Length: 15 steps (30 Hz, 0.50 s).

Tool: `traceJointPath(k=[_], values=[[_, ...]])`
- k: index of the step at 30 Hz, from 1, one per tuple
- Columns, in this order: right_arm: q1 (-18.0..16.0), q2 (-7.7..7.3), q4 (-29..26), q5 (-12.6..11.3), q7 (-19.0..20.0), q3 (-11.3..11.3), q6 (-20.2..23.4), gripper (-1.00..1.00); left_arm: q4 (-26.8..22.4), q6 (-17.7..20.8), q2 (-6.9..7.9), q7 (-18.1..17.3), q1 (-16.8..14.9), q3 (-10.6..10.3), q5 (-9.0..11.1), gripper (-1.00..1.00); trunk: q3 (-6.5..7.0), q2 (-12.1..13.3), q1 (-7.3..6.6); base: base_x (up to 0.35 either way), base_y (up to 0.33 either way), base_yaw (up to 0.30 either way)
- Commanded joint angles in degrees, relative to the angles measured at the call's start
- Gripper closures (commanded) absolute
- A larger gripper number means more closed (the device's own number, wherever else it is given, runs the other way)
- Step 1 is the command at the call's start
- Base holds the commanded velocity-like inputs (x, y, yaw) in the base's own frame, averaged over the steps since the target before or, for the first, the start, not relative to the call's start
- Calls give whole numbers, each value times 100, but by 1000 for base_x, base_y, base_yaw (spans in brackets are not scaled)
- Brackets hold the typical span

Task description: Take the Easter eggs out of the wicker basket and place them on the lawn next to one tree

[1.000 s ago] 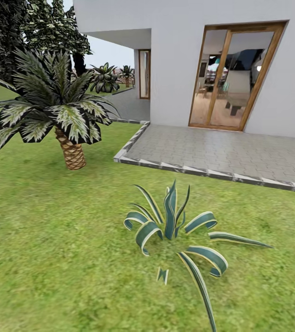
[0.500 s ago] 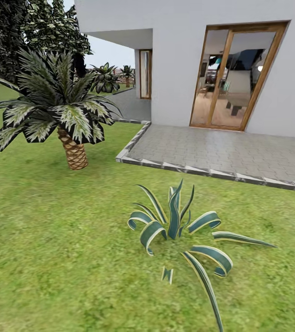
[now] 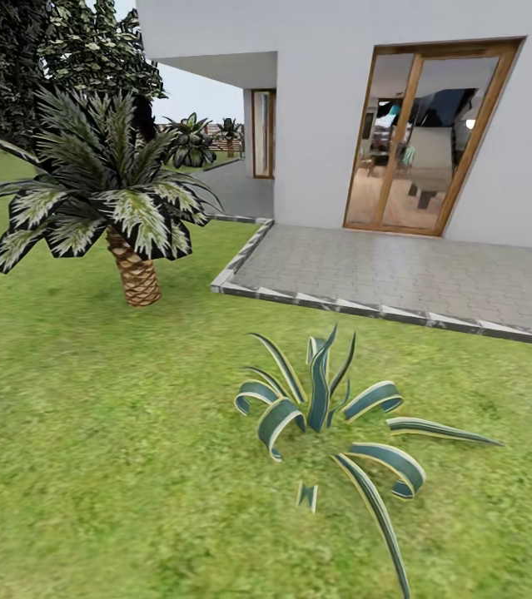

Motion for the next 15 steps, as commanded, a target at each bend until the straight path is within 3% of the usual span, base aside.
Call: traceJointPath(k=[1,15], values=[[-1,7,-14,-4,5,-29,34,-100,6,-19,2,4,-4,-24,-2,-100,-11,-11,3,0,183,0],[-1,7,-14,-4,5,-29,33,-100,9,-19,2,4,-4,-27,-3,-100,-11,-11,3,0,123,0]])
